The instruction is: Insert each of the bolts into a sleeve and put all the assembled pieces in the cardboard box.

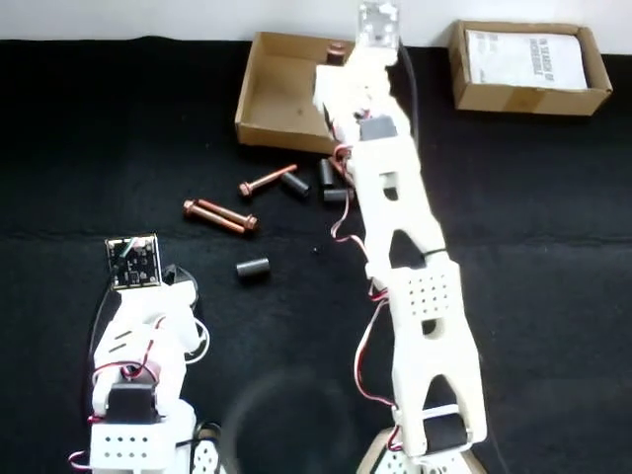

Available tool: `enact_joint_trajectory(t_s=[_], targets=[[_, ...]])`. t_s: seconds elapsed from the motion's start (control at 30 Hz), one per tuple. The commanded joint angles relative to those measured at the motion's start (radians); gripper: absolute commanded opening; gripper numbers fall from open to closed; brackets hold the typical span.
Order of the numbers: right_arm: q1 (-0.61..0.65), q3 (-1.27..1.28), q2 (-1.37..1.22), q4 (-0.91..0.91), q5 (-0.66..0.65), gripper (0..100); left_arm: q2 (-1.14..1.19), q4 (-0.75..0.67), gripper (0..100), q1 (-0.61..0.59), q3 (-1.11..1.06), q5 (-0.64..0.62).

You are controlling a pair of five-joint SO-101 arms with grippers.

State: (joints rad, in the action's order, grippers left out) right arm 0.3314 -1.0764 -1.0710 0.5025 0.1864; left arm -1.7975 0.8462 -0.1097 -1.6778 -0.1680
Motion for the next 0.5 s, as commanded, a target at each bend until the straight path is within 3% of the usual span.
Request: enact_joint_trajectory(t_s=[0.0, 0.17, 0.27, 0.4, 0.47], targets=[[-0.013, -0.119, -0.059, -0.099, -0.109, 0.8, -0.010, -0.003, 1, -0.012, -0.018, -0.003], [-0.010, -0.219, -0.182, -0.157, -0.282, 2.3, -0.010, -0.003, 1, -0.010, -0.018, -0.003], [-0.010, -0.283, -0.228, -0.153, -0.299, 12.7, -0.010, -0.003, 1, -0.010, -0.018, -0.003], [0.007, -0.367, -0.226, 0.031, -0.318, 28.9, -0.010, -0.002, 1, -0.010, -0.018, -0.003], [0.022, -0.438, -0.214, 0.185, -0.393, 32.9, -0.010, -0.002, 1, -0.010, -0.018, -0.003]])
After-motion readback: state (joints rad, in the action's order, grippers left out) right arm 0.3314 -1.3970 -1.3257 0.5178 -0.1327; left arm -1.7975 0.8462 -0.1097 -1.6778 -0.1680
